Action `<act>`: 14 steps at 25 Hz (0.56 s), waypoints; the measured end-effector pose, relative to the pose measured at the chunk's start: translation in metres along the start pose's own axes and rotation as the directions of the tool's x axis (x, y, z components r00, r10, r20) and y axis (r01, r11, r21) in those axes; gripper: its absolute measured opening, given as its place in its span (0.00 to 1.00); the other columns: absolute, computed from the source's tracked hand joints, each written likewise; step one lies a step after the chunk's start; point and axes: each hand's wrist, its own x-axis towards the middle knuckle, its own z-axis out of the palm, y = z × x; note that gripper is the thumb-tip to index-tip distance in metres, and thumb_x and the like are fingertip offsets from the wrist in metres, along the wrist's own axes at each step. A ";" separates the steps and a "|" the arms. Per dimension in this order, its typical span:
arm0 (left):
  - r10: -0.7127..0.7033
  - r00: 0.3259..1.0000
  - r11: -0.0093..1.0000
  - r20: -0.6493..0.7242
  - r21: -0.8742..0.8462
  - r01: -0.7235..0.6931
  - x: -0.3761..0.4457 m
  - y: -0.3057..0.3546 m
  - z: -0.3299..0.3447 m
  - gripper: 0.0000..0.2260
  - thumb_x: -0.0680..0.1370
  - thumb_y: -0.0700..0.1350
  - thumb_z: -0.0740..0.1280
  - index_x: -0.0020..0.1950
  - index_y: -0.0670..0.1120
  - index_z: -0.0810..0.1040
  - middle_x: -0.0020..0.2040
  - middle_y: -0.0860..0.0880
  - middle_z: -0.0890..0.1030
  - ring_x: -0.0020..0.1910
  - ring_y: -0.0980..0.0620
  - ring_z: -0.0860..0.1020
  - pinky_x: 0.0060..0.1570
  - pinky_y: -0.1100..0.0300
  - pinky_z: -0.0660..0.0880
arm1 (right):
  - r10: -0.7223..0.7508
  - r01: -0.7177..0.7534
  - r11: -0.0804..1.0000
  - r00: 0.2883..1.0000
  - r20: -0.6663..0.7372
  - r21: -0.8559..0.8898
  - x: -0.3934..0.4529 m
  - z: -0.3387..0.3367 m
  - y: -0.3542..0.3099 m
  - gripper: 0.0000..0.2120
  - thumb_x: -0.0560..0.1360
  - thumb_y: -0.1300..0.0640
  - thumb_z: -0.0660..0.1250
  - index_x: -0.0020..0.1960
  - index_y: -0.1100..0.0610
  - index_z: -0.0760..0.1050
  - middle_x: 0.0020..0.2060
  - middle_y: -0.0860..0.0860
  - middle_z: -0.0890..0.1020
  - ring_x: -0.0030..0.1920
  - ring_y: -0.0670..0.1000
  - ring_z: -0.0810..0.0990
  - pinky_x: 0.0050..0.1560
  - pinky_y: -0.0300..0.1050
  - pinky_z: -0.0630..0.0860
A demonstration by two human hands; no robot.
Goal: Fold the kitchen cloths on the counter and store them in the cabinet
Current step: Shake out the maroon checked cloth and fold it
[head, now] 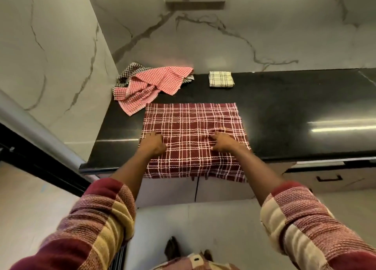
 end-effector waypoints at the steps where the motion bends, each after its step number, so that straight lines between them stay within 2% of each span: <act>1: -0.004 0.999 1.000 -0.041 0.012 0.004 -0.002 0.000 0.006 0.23 0.78 0.55 0.61 0.70 0.46 0.70 0.70 0.40 0.68 0.69 0.39 0.67 0.69 0.42 0.65 | 0.019 -0.020 1.000 0.999 -0.031 -0.012 0.001 0.011 0.002 0.30 0.77 0.59 0.65 0.76 0.52 0.59 0.77 0.54 0.58 0.76 0.57 0.59 0.75 0.57 0.58; 3: -0.010 0.996 1.000 -0.084 -0.004 0.010 -0.001 -0.003 0.007 0.20 0.79 0.53 0.60 0.70 0.48 0.70 0.69 0.41 0.70 0.68 0.40 0.68 0.68 0.42 0.66 | 0.045 -0.043 0.999 0.995 -0.094 0.022 0.004 0.016 0.006 0.30 0.77 0.61 0.63 0.76 0.49 0.59 0.78 0.52 0.55 0.77 0.56 0.58 0.75 0.60 0.57; 4: -0.009 0.995 1.000 -0.100 -0.029 0.006 0.000 -0.005 0.006 0.18 0.79 0.51 0.60 0.68 0.47 0.73 0.66 0.41 0.72 0.65 0.40 0.70 0.67 0.42 0.68 | 0.041 -0.033 0.997 0.993 -0.111 0.076 0.005 0.016 0.008 0.29 0.77 0.61 0.62 0.76 0.49 0.61 0.78 0.52 0.57 0.74 0.55 0.63 0.74 0.59 0.62; 6: -0.051 0.977 0.991 -0.209 -0.128 0.024 -0.001 -0.006 0.007 0.14 0.79 0.47 0.60 0.60 0.44 0.77 0.61 0.41 0.77 0.58 0.42 0.75 0.61 0.44 0.74 | 0.035 0.025 0.958 0.978 -0.206 0.284 0.003 0.014 0.012 0.24 0.77 0.65 0.61 0.73 0.52 0.67 0.74 0.53 0.66 0.59 0.51 0.77 0.59 0.49 0.77; 7: -0.136 0.943 0.977 -0.303 -0.199 0.077 -0.002 -0.007 0.008 0.12 0.78 0.45 0.62 0.58 0.42 0.78 0.59 0.40 0.77 0.57 0.42 0.76 0.59 0.46 0.75 | 0.084 0.049 0.918 0.945 -0.315 0.393 0.000 0.012 0.016 0.22 0.77 0.67 0.60 0.70 0.55 0.70 0.71 0.55 0.71 0.53 0.50 0.79 0.52 0.45 0.78; 8: -0.264 0.888 0.946 -0.377 -0.282 0.162 -0.003 -0.008 0.010 0.12 0.78 0.44 0.63 0.58 0.40 0.77 0.60 0.39 0.76 0.57 0.41 0.75 0.59 0.46 0.74 | 0.181 0.039 0.892 0.881 -0.436 0.449 -0.001 0.011 0.021 0.20 0.77 0.68 0.59 0.67 0.58 0.73 0.68 0.56 0.74 0.53 0.52 0.80 0.51 0.45 0.78; 9: -0.416 0.821 0.886 -0.390 -0.379 0.268 -0.004 -0.009 0.011 0.13 0.77 0.43 0.64 0.60 0.39 0.76 0.62 0.39 0.75 0.60 0.40 0.74 0.61 0.46 0.72 | 0.298 -0.030 0.889 0.795 -0.528 0.456 -0.001 0.009 0.027 0.17 0.77 0.68 0.59 0.64 0.61 0.75 0.64 0.58 0.77 0.56 0.56 0.79 0.55 0.49 0.77; 11: -0.654 0.714 0.701 -0.250 -0.555 0.448 -0.001 -0.015 0.010 0.15 0.78 0.43 0.65 0.62 0.38 0.75 0.65 0.38 0.74 0.64 0.40 0.72 0.65 0.45 0.70 | 0.509 -0.275 0.850 0.653 -0.562 0.450 -0.002 0.009 0.042 0.13 0.77 0.64 0.61 0.62 0.64 0.74 0.62 0.60 0.76 0.62 0.60 0.74 0.63 0.53 0.71; 12: -0.706 0.688 0.626 -0.170 -0.604 0.493 0.002 -0.020 0.010 0.14 0.78 0.43 0.65 0.61 0.38 0.76 0.64 0.38 0.75 0.64 0.40 0.72 0.65 0.45 0.70 | 0.586 -0.372 0.805 0.614 -0.529 0.461 -0.001 0.009 0.048 0.15 0.78 0.61 0.62 0.63 0.64 0.72 0.64 0.61 0.73 0.65 0.60 0.71 0.66 0.54 0.68; 14: -0.723 0.687 0.555 -0.072 -0.653 0.515 0.008 -0.027 0.011 0.14 0.78 0.44 0.66 0.59 0.38 0.78 0.62 0.38 0.78 0.62 0.40 0.75 0.62 0.44 0.73 | 0.663 -0.466 0.744 0.607 -0.438 0.479 -0.002 0.007 0.057 0.20 0.78 0.55 0.65 0.66 0.64 0.70 0.67 0.62 0.69 0.68 0.61 0.67 0.67 0.55 0.64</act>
